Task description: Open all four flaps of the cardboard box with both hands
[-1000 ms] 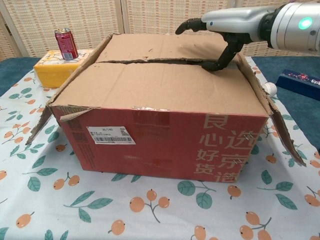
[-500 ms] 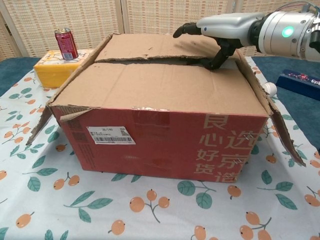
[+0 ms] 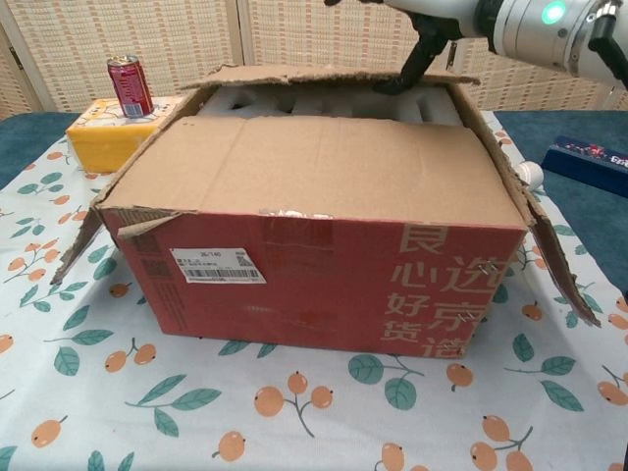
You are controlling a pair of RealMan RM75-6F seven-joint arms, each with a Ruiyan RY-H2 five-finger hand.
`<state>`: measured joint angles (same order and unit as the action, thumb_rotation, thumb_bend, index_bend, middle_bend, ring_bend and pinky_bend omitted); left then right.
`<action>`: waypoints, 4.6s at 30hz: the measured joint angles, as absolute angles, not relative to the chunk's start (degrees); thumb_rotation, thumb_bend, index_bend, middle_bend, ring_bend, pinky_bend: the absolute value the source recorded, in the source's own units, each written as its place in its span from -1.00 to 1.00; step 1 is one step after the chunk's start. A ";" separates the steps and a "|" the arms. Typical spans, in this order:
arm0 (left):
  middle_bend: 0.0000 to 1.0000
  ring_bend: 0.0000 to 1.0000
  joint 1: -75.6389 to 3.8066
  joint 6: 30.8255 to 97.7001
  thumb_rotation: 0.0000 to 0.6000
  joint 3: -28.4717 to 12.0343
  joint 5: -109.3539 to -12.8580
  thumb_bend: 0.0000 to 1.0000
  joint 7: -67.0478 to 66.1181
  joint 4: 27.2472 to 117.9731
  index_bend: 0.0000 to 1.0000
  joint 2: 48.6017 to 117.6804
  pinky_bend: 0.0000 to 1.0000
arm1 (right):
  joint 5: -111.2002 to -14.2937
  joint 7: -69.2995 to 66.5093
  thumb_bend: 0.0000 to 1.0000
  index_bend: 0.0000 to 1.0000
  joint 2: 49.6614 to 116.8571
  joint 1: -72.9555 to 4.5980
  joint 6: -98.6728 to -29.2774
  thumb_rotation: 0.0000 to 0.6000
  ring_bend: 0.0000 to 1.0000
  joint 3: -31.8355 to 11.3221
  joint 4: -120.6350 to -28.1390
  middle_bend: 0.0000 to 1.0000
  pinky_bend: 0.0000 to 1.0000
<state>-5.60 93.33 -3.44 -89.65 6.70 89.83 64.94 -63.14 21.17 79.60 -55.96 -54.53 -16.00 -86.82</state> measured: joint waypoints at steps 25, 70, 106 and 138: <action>-0.94 -0.98 -4.18 93.56 1.00 -4.35 -88.21 0.20 8.49 90.62 -1.00 63.89 -1.00 | -62.35 17.76 -0.27 -1.00 86.38 -62.43 -55.14 1.00 -1.00 -23.23 -64.30 -1.00 -1.00; -0.94 -0.94 -7.22 85.64 1.00 -5.68 -83.56 0.20 -1.60 87.03 -1.00 67.97 -1.00 | -69.34 -16.06 -0.27 -1.00 60.98 -44.56 -45.84 1.00 -1.00 -16.29 -95.66 -1.00 -1.00; -0.97 -0.93 -7.82 82.76 1.00 -7.35 -76.82 0.20 -6.33 87.07 -1.00 69.46 -1.00 | -102.87 -87.04 -0.27 -1.00 64.84 -52.61 -50.94 1.00 -1.00 -0.51 -74.43 -1.00 -0.44; -1.00 -0.93 -8.60 81.35 1.00 -6.92 -76.94 0.20 -6.09 86.07 -1.00 69.91 -1.00 | -101.73 -92.97 -0.27 -1.00 62.61 -53.62 -59.12 1.00 -1.00 5.75 -79.70 -1.00 -0.27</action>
<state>-8.60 81.35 -6.92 -76.94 -6.09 86.07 69.91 -101.73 -92.97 62.61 -53.62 -59.12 5.75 -79.70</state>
